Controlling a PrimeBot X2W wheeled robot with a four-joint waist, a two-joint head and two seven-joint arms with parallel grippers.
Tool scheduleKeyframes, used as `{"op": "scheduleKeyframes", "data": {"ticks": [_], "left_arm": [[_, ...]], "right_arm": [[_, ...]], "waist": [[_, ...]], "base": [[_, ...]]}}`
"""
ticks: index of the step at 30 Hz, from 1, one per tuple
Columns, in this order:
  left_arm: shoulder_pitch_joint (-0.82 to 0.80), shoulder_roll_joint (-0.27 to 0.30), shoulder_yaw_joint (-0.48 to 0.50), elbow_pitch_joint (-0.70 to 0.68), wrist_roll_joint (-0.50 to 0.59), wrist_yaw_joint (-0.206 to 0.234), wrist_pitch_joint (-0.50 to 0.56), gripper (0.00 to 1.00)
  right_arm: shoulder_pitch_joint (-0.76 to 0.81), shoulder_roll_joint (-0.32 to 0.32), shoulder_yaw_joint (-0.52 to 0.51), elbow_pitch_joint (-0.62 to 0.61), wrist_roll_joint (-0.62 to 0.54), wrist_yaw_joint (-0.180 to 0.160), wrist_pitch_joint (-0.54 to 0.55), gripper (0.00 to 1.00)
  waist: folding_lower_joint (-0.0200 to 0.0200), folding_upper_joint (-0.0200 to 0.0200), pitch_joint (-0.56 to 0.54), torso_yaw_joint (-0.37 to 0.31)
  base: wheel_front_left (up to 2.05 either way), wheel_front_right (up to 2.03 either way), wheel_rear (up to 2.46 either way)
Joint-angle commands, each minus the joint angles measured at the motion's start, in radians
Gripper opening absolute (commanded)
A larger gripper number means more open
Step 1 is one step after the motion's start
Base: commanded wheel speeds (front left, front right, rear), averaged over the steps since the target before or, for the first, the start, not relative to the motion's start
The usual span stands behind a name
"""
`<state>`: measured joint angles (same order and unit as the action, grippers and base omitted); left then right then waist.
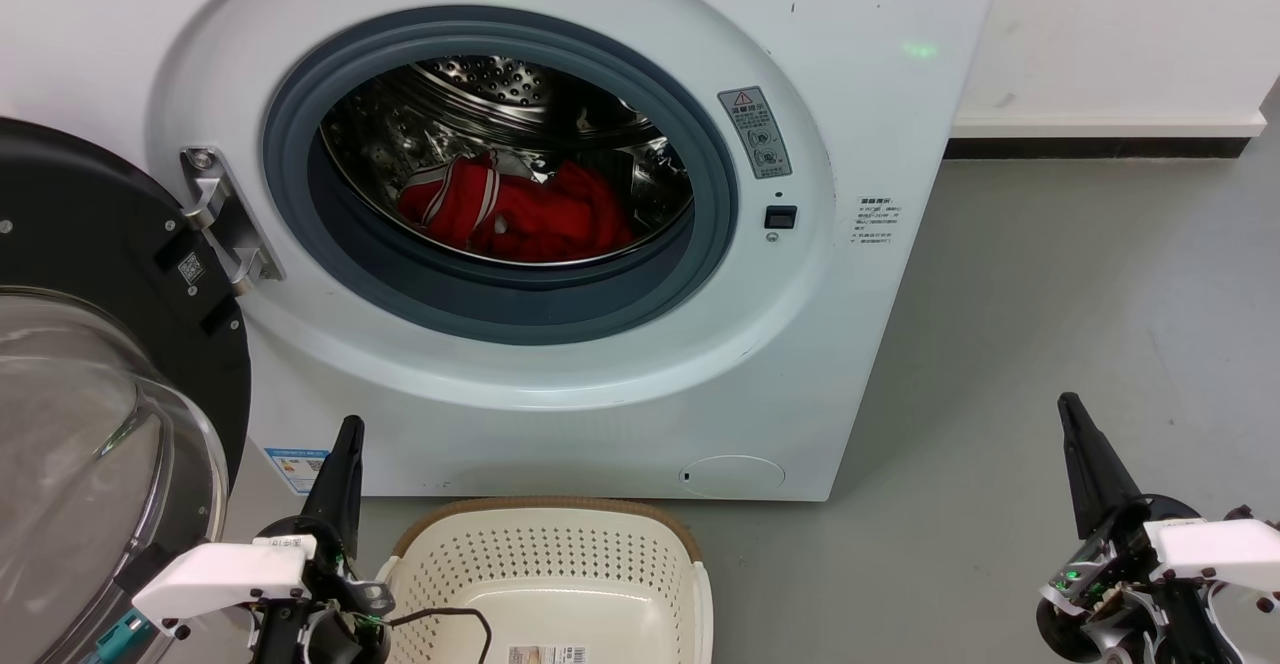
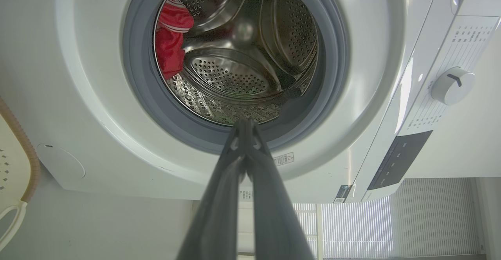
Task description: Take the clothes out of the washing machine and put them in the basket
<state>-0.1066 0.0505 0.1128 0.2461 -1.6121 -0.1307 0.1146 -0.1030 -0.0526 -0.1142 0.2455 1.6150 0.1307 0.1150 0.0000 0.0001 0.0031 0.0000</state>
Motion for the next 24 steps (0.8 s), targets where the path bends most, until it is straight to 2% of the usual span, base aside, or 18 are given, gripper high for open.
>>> {"op": "scheduleKeyframes", "data": {"ticks": [1,16,17,24], "left_arm": [[-0.006,-0.001,0.003,0.0,-0.002,-0.003,0.002,0.0],[-0.006,-0.001,0.003,0.0,-0.002,-0.003,0.002,0.0],[-0.002,-0.001,0.001,-0.002,0.006,0.0,-0.003,1.0],[0.025,-0.002,-0.006,0.008,0.018,0.0,-0.02,1.0]], "right_arm": [[-0.012,0.004,0.0,0.001,-0.004,0.0,0.001,0.0],[-0.012,0.004,0.0,0.001,-0.004,0.0,0.0,0.0],[-0.009,0.004,0.001,-0.001,-0.011,0.0,-0.003,1.0],[0.025,0.001,0.005,0.018,-0.013,0.0,-0.02,1.0]], "waist": [[0.0,-0.0001,0.0,0.0],[0.0,-0.0001,0.0,0.0],[0.0,-0.0001,0.0,0.0],[0.0,-0.0001,0.0,0.0]], "base": [[0.0,0.0,0.0],[0.0,0.0,0.0],[0.0,0.0,0.0],[0.0,0.0,0.0]]}}
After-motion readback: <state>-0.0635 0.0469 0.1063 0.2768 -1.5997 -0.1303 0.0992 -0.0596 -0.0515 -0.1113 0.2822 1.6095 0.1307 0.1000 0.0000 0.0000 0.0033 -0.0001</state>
